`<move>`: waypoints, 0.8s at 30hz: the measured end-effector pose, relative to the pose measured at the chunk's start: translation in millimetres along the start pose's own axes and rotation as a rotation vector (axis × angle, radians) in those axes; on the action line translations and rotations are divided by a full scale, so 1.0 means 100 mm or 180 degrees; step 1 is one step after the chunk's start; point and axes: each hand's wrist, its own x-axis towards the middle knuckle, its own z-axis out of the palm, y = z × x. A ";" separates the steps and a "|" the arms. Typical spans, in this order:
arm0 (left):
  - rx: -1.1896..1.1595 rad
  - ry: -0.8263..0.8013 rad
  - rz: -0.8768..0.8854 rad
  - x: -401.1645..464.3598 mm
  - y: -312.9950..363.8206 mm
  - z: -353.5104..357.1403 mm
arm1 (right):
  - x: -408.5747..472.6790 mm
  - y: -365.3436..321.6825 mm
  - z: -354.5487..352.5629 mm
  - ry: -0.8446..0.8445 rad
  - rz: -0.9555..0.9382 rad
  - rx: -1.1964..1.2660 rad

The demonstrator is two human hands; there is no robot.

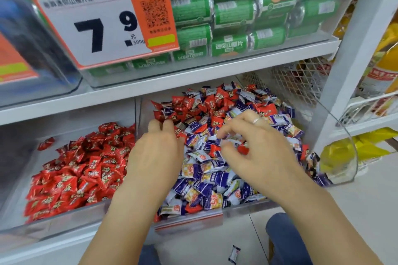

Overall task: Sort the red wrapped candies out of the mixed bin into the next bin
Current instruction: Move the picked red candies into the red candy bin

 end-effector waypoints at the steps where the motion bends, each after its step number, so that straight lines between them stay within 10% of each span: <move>1: 0.0104 -0.0083 -0.0046 -0.01 0.02 0.03 | 0.01 -0.03 0.05 -0.0112 0.0005 -0.0152; 11: 0.0236 -0.0493 0.0257 0.09 0.03 0.13 | 0.08 0.08 0.14 -0.0457 0.0245 -0.1288; 19: -0.0822 0.0574 0.0354 0.08 0.06 -0.05 | 0.10 0.22 0.01 0.0377 0.0527 0.0148; 24: -0.1286 0.0353 0.0178 0.16 0.12 0.01 | 0.10 0.40 -0.15 0.0840 0.0871 0.0183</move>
